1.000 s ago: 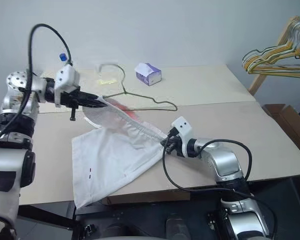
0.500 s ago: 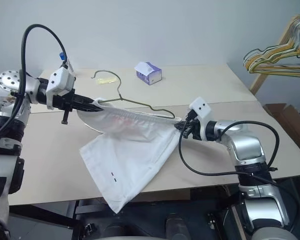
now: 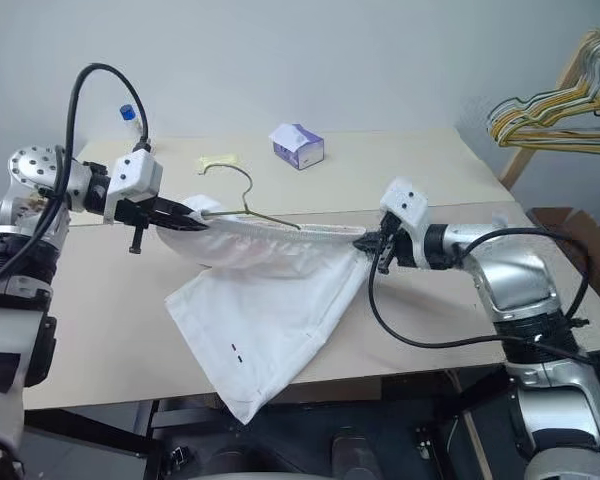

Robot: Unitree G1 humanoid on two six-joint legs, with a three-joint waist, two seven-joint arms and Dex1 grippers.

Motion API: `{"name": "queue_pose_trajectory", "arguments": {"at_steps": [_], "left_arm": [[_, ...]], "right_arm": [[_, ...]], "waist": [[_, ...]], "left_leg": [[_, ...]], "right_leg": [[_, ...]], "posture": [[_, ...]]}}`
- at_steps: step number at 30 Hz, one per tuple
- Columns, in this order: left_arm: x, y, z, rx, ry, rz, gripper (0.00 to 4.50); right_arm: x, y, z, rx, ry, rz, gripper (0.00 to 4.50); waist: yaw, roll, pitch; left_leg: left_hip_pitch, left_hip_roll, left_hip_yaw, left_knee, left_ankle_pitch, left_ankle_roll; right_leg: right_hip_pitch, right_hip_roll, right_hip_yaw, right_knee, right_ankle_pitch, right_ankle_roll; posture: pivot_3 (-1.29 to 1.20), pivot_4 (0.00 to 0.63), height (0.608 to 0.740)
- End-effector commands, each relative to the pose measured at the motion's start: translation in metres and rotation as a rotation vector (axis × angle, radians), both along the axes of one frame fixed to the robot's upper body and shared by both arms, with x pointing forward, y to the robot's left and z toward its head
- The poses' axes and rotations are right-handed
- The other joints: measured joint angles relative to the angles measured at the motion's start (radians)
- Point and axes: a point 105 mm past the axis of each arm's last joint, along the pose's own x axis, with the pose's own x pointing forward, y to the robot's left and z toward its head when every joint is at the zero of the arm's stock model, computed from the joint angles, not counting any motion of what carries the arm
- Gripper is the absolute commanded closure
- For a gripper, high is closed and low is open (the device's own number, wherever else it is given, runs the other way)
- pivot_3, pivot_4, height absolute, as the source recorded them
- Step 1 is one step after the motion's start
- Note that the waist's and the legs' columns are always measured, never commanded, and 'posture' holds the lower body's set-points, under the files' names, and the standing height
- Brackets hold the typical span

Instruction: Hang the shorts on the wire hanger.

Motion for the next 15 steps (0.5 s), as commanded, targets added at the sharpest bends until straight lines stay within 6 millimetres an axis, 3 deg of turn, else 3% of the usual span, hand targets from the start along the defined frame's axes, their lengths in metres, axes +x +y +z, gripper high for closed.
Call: {"name": "queue_pose_trajectory", "arguments": {"at_steps": [1, 7, 15], "left_arm": [[0.005, -0.002, 0.016, -0.016, -0.068, 0.012, 4.50], [0.011, -0.010, 0.021, -0.069, -0.097, 0.024, 4.50], [0.009, -0.012, 0.023, -0.075, -0.100, 0.007, 4.50]], "right_arm": [[-0.008, 0.015, 0.036, -0.103, -0.123, 0.105, 4.48], [-0.001, 0.036, 0.056, -0.242, -0.162, 0.146, 4.48], [0.013, 0.051, 0.055, -0.358, -0.227, 0.145, 4.48]], "waist": [[-0.001, 0.000, 0.000], [-0.003, 0.000, 0.000], [-0.004, 0.000, 0.000]], "left_leg": [[0.000, 0.000, 0.000, 0.000, 0.000, 0.000], [0.000, 0.000, 0.001, 0.000, 0.000, 0.000], [-0.002, 0.000, 0.001, 0.002, 0.000, 0.000]], "right_leg": [[0.000, 0.000, 0.000, 0.000, 0.000, 0.000], [-0.001, 0.000, 0.000, 0.001, 0.000, 0.000], [-0.002, 0.000, 0.000, 0.001, 0.000, 0.000]], "posture": [[-0.06, 0.000, 0.740], [-0.08, 0.000, 0.740], [-0.08, 0.000, 0.740]]}}
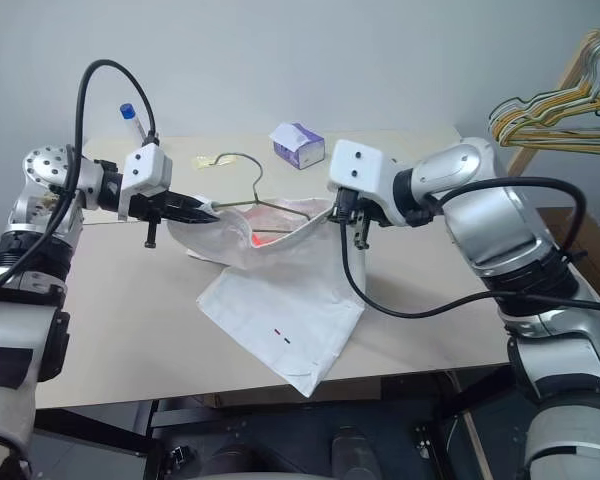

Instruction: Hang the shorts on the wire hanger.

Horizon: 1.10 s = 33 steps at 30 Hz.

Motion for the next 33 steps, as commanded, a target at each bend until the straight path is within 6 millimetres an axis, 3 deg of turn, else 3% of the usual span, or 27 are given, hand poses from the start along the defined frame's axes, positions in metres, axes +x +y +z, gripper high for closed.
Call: {"name": "queue_pose_trajectory", "arguments": {"at_steps": [1, 4, 8, 14, 24, 33], "left_arm": [[0.001, -0.003, 0.019, -0.012, -0.076, -0.014, 4.50], [0.001, -0.003, 0.019, -0.020, -0.077, -0.011, 4.50], [0.002, -0.004, 0.019, -0.038, -0.080, -0.005, 4.50], [0.000, -0.005, 0.021, -0.058, -0.080, -0.013, 4.50], [-0.005, -0.005, 0.020, -0.074, -0.070, -0.039, 4.50], [-0.005, -0.004, 0.021, -0.073, -0.070, -0.034, 4.50]], "right_arm": [[0.009, 0.000, 0.015, -0.052, -0.123, -0.009, 4.48], [0.011, 0.002, 0.013, -0.092, -0.172, 0.031, 4.48], [0.006, 0.006, 0.010, -0.088, -0.188, 0.091, 3.39], [0.006, 0.009, 0.004, -0.030, -0.128, 0.082, 1.36], [0.015, 0.005, -0.003, 0.161, 0.000, 0.003, 1.36], [0.012, -0.001, -0.008, 0.188, 0.031, -0.003, 1.36]], "waist": [[0.000, 0.000, 0.000], [0.000, 0.000, 0.000], [-0.001, 0.000, 0.000], [-0.006, 0.000, 0.000], [-0.021, 0.000, 0.000], [-0.024, 0.000, 0.000]], "left_leg": [[0.000, 0.000, 0.000, 0.000, 0.000, 0.000], [-0.001, 0.000, 0.000, 0.002, 0.000, 0.000], [-0.002, 0.000, 0.000, 0.004, -0.001, 0.002], [-0.002, 0.000, 0.000, 0.006, -0.001, 0.002], [-0.002, 0.000, -0.001, 0.006, -0.001, 0.002], [-0.001, 0.000, -0.001, 0.006, -0.001, 0.002]], "right_leg": [[0.000, 0.000, 0.000, 0.000, 0.000, 0.000], [0.000, 0.000, 0.000, 0.000, 0.000, 0.000], [0.000, 0.000, 0.000, 0.001, 0.000, 0.000], [0.000, 0.000, 0.000, 0.001, 0.000, 0.001], [0.001, 0.000, 0.000, 0.001, 0.001, 0.001], [0.001, 0.000, 0.000, 0.001, 0.001, 0.001]], "posture": [[-0.08, 0.000, 0.740], [-0.08, 0.000, 0.740], [-0.08, 0.000, 0.740], [-0.08, 0.000, 0.740], [-0.07, 0.000, 0.740], [-0.07, 0.000, 0.740]]}}
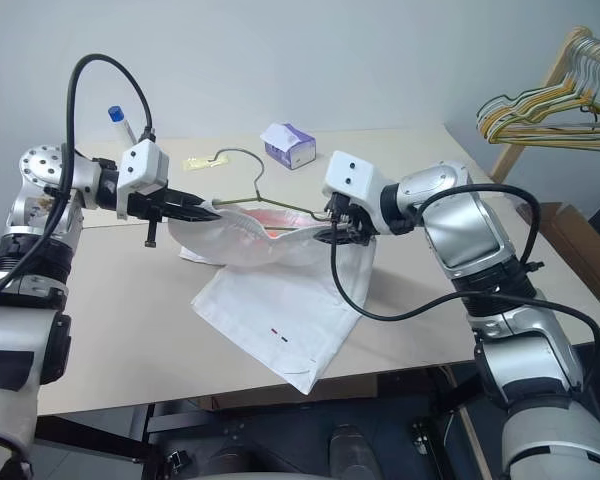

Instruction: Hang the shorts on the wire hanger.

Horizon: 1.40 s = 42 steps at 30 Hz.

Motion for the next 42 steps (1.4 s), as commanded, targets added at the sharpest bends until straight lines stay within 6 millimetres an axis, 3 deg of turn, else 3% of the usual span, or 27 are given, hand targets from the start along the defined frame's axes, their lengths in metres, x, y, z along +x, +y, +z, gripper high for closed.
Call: {"name": "queue_pose_trajectory", "arguments": {"at_steps": [1, 6, 17, 21, 27, 28, 31, 37, 42], "left_arm": [[-0.001, 0.001, 0.015, -0.035, -0.051, -0.002, 4.50], [-0.002, 0.005, 0.017, -0.035, -0.049, 0.006, 4.50], [-0.003, 0.013, 0.020, -0.022, -0.059, 0.025, 4.50], [-0.002, 0.015, 0.020, -0.007, -0.063, 0.034, 4.50], [-0.002, 0.014, 0.020, -0.010, -0.063, 0.031, 4.50], [-0.002, 0.014, 0.019, -0.003, -0.059, 0.030, 4.50], [-0.004, 0.017, 0.013, 0.039, -0.048, 0.024, 4.50], [-0.001, 0.019, -0.001, 0.102, -0.046, 0.049, 4.50], [0.004, 0.001, 0.007, -0.001, -0.069, 0.038, 4.50]], "right_arm": [[-0.001, -0.006, 0.014, 0.039, -0.050, -0.008, 1.36], [-0.005, -0.017, 0.013, 0.044, -0.048, -0.022, 1.36], [-0.003, -0.046, -0.015, -0.003, 0.020, -0.122, 1.36], [0.000, -0.054, -0.019, -0.002, 0.060, -0.162, 2.22], [0.003, -0.059, -0.024, -0.009, 0.083, -0.193, 4.42], [0.004, -0.060, -0.023, -0.007, 0.080, -0.201, 4.46], [0.005, -0.060, -0.013, -0.007, 0.038, -0.199, 4.46], [-0.005, -0.044, 0.037, 0.062, -0.046, -0.116, 4.46], [-0.014, -0.016, 0.047, 0.042, -0.059, -0.018, 4.46]], "waist": [[0.001, 0.000, 0.000], [0.002, 0.000, 0.000], [0.002, 0.000, 0.000], [0.002, 0.000, 0.000], [0.003, 0.000, 0.000], [0.003, 0.000, 0.000], [0.003, 0.000, 0.000], [0.003, 0.000, 0.000], [0.006, 0.000, 0.000]], "left_leg": [[0.000, 0.000, 0.000, 0.000, 0.000, 0.000], [0.000, 0.000, 0.000, 0.000, 0.000, 0.000], [0.000, 0.000, 0.000, 0.000, 0.000, 0.000], [0.000, 0.000, 0.000, 0.000, 0.000, 0.000], [0.000, 0.000, 0.000, 0.000, 0.000, 0.000], [0.000, 0.000, 0.000, 0.000, 0.000, 0.000], [0.000, 0.000, 0.000, 0.000, 0.000, 0.000], [0.000, 0.000, 0.000, 0.000, 0.000, 0.000], [0.000, 0.000, 0.000, 0.000, 0.000, 0.001]], "right_leg": [[0.000, 0.000, 0.000, 0.000, 0.000, 0.000], [0.000, 0.000, 0.000, 0.000, 0.000, 0.000], [0.000, 0.000, 0.000, 0.000, 0.000, 0.000], [0.000, 0.000, 0.000, 0.000, 0.000, 0.000], [0.000, 0.000, 0.000, -0.001, 0.000, 0.000], [0.000, 0.000, 0.000, -0.001, 0.000, 0.000], [0.000, 0.000, 0.000, 0.000, 0.000, 0.000], [0.000, 0.000, 0.000, 0.000, 0.000, 0.000], [0.000, 0.000, 0.000, 0.000, 0.000, 0.000]], "posture": [[-0.07, 0.000, 0.740], [-0.07, 0.000, 0.740], [-0.06, 0.000, 0.740], [-0.06, 0.000, 0.740], [-0.06, 0.000, 0.740], [-0.06, 0.000, 0.740], [-0.06, 0.000, 0.740], [-0.06, 0.000, 0.740], [-0.08, 0.000, 0.740]]}}
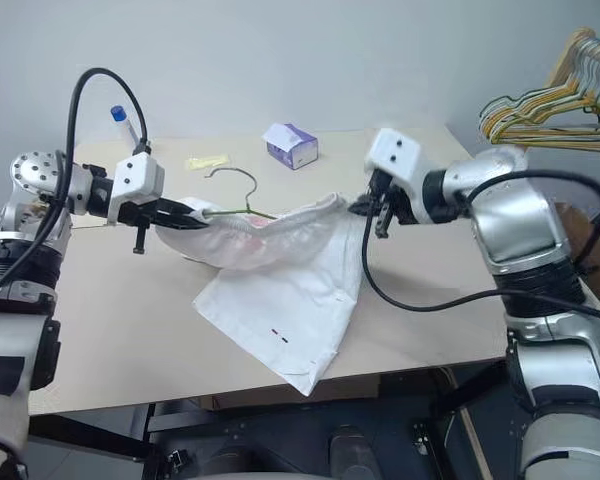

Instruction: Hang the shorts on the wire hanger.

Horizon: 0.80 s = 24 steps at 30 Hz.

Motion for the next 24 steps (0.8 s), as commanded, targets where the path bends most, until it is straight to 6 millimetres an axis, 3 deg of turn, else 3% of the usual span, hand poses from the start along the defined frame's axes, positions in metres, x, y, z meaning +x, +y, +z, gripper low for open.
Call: {"name": "queue_pose_trajectory", "arguments": {"at_steps": [1, 4, 13, 16, 21, 24], "left_arm": [[0.003, -0.014, 0.018, -0.068, -0.069, -0.024, 4.50], [0.005, -0.017, 0.022, -0.100, -0.080, -0.021, 4.50], [0.001, -0.011, 0.021, -0.116, -0.067, -0.012, 4.50], [0.002, -0.011, 0.022, -0.136, -0.069, -0.005, 4.50], [-0.003, -0.011, 0.025, -0.147, -0.057, -0.033, 4.50], [-0.005, -0.010, 0.024, -0.144, -0.054, -0.038, 4.50]], "right_arm": [[-0.004, 0.024, 0.013, -0.001, -0.035, 0.057, 4.46], [0.003, 0.033, 0.014, -0.012, -0.048, 0.040, 4.46], [0.005, 0.031, 0.002, -0.132, -0.145, 0.074, 4.46], [0.002, 0.031, -0.001, -0.132, -0.134, 0.106, 3.77], [0.004, 0.028, -0.007, -0.122, -0.111, 0.132, 2.07], [0.007, 0.027, -0.008, -0.086, -0.084, 0.131, 2.07]], "waist": [[0.000, 0.000, 0.000], [-0.003, 0.000, 0.000], [-0.003, 0.000, 0.000], [-0.003, 0.000, 0.000], [-0.005, 0.000, 0.000], [-0.005, 0.000, 0.000]], "left_leg": [[0.000, 0.000, 0.000, 0.000, 0.000, 0.000], [0.000, 0.000, 0.000, 0.000, 0.000, 0.000], [-0.001, 0.000, 0.000, 0.000, 0.000, 0.000], [-0.001, 0.000, 0.000, 0.000, 0.000, 0.000], [-0.001, 0.000, 0.000, 0.000, 0.000, 0.000], [-0.001, 0.000, 0.000, 0.001, 0.000, 0.000]], "right_leg": [[0.000, 0.000, 0.000, 0.000, 0.000, 0.000], [0.000, 0.000, 0.000, 0.001, 0.000, 0.000], [-0.001, 0.000, 0.000, 0.000, 0.000, 0.000], [-0.001, 0.000, 0.000, 0.000, 0.000, 0.000], [-0.001, 0.000, 0.000, 0.000, 0.000, 0.000], [-0.001, 0.000, 0.000, 0.000, 0.000, 0.000]], "posture": [[-0.08, 0.000, 0.740], [-0.08, 0.000, 0.740], [-0.07, 0.000, 0.740], [-0.07, 0.000, 0.740], [-0.07, 0.000, 0.740], [-0.07, 0.000, 0.740]]}}
